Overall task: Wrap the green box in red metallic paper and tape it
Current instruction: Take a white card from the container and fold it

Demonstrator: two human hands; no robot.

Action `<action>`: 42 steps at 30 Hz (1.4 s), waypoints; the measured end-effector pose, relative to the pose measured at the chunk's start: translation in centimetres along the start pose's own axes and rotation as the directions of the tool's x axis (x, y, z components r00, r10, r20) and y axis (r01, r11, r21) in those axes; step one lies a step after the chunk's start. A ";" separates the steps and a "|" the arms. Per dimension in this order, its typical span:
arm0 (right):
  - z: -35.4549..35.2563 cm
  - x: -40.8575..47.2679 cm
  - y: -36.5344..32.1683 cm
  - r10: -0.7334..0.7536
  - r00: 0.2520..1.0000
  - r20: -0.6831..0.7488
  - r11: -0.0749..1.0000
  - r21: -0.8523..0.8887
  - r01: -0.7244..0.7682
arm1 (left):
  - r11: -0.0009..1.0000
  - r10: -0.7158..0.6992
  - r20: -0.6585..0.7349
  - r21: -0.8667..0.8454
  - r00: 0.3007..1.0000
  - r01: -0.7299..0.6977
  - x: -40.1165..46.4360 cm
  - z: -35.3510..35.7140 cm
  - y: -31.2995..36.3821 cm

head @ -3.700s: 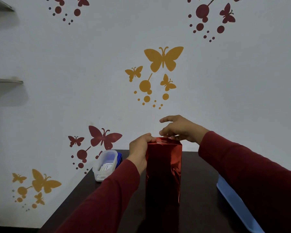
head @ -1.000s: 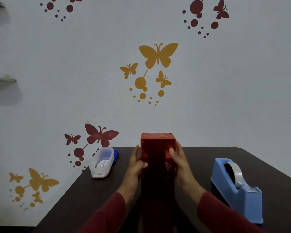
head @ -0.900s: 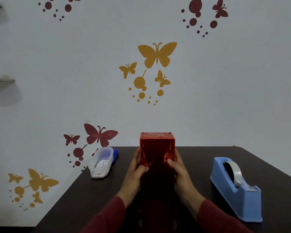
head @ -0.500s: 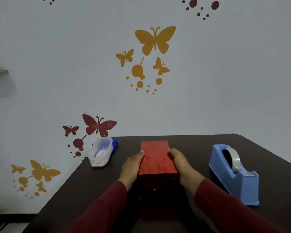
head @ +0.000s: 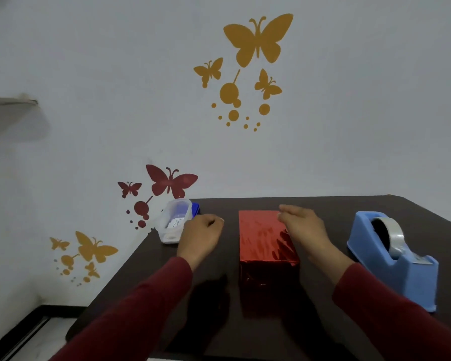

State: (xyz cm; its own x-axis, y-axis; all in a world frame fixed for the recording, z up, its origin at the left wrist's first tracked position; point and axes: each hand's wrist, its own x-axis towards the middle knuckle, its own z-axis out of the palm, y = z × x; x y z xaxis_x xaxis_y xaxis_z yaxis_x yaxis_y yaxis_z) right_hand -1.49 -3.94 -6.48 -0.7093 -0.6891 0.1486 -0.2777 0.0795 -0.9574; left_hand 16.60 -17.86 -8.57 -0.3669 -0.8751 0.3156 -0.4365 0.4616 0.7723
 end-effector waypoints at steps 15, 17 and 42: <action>18.8 -3.0 -2.2 -0.046 0.965 0.260 0.972 0.232 -0.017 | 0.391 -0.044 0.245 0.896 0.969 -0.209 12.0 -9.0 -6.0; 19.9 -2.7 -0.9 -0.011 0.970 0.244 0.976 0.211 -0.042 | 0.299 -0.084 0.262 0.927 0.961 -0.227 13.1 -8.5 -6.8; 21.9 -0.6 2.7 -0.062 0.988 0.139 0.970 0.242 0.027 | 0.724 0.270 0.048 0.648 0.962 -0.236 16.4 -9.7 -8.7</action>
State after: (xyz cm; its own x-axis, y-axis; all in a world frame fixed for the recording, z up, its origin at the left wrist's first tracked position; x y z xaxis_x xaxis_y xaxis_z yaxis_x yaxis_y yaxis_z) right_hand 12.37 -19.06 -14.57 -0.5940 -0.7858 0.1722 -0.1316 -0.1162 -0.9845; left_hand 22.34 -37.58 -4.76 -0.5100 -0.7099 0.4857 -0.7621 0.6347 0.1274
